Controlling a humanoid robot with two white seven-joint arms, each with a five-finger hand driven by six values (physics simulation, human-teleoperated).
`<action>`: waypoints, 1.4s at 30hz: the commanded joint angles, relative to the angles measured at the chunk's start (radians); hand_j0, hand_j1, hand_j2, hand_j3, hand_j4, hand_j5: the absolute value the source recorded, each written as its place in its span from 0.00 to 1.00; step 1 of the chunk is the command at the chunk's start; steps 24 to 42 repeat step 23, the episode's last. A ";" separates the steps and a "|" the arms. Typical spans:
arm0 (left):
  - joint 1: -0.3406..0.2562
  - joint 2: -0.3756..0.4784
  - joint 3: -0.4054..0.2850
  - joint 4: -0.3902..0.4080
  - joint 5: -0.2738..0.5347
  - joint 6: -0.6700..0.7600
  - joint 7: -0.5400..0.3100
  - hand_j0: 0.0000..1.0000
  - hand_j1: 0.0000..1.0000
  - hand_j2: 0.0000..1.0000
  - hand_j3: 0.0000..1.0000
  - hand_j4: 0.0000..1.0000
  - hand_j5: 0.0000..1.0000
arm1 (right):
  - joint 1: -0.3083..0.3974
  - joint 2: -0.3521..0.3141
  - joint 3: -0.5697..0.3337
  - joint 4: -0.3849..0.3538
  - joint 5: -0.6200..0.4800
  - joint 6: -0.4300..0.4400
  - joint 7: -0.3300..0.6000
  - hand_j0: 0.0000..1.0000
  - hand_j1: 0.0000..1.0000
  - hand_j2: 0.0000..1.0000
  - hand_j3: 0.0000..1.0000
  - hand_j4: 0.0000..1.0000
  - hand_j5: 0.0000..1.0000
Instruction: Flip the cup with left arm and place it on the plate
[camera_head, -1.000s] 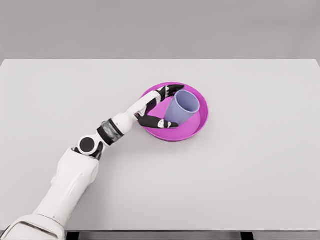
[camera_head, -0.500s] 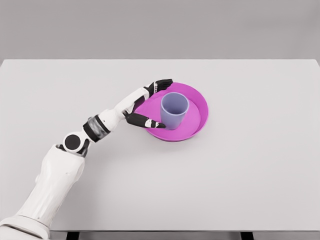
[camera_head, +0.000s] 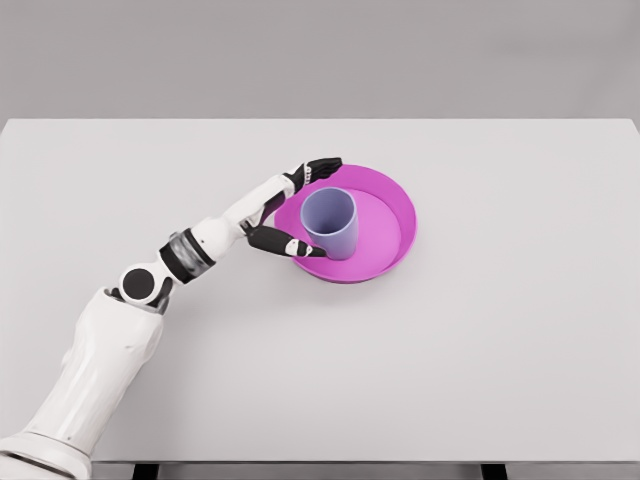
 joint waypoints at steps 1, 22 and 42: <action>0.000 0.002 0.000 -0.004 0.008 0.001 0.000 1.00 1.00 1.00 1.00 1.00 1.00 | 0.000 0.000 0.000 0.000 0.000 0.000 0.000 1.00 1.00 1.00 1.00 1.00 1.00; 0.117 0.357 0.249 0.004 0.019 0.001 0.000 1.00 1.00 1.00 1.00 1.00 1.00 | 0.000 0.000 0.000 0.000 0.000 0.000 0.000 1.00 1.00 1.00 1.00 1.00 1.00; 0.117 0.357 0.249 0.004 0.019 0.001 0.000 1.00 1.00 1.00 1.00 1.00 1.00 | 0.000 0.000 0.000 0.000 0.000 0.000 0.000 1.00 1.00 1.00 1.00 1.00 1.00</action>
